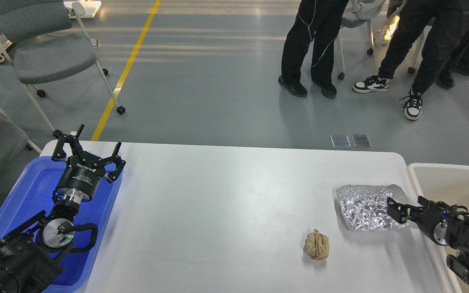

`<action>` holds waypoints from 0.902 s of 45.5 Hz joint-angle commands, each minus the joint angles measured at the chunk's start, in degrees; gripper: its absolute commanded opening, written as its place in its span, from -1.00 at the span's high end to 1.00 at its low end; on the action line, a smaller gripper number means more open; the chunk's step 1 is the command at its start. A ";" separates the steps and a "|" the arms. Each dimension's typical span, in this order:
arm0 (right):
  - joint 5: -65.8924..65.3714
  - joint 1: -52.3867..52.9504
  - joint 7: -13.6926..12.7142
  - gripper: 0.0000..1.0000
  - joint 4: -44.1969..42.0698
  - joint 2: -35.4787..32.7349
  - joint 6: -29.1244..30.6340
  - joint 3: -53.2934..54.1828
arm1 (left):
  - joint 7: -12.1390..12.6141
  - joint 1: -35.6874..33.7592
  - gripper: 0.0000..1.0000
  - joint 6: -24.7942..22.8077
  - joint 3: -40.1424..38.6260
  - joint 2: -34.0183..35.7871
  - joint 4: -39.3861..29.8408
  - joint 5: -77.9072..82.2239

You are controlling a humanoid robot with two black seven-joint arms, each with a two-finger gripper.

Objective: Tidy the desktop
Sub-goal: 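Close the right gripper on the edge of the clear foil bag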

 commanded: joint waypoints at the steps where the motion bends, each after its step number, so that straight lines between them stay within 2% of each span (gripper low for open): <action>1: 1.81 -0.48 0.01 -0.77 -2.63 1.51 0.05 -2.35 | 0.00 0.00 -1.00 0.00 -0.06 0.00 0.06 0.02; 11: 1.81 -1.09 0.01 -0.62 -2.63 1.51 0.05 -2.44 | 0.00 0.00 -1.00 0.00 -0.06 0.00 -0.03 0.02; 20: 1.89 -1.44 0.01 -0.57 -2.63 1.51 0.23 -2.35 | 0.00 0.00 -1.00 0.00 -0.06 0.00 -0.03 0.02; 22: 1.98 -1.44 0.01 -0.47 -2.63 1.51 0.49 -2.35 | 0.00 0.00 -1.00 0.00 0.03 0.00 -0.03 0.02; 29: 4.00 -1.36 -0.08 0.08 -2.72 1.51 2.95 -2.26 | 0.00 0.00 -1.00 0.00 0.03 0.00 0.06 0.02; 37: 4.09 -1.44 0.01 0.28 -2.72 1.51 3.13 -2.44 | 0.00 0.00 -1.00 0.00 0.03 0.00 -0.03 0.02; 41: 4.00 -1.53 0.01 0.54 -2.72 1.51 3.13 -2.79 | 0.00 0.00 -1.00 0.00 0.03 0.00 -0.03 0.02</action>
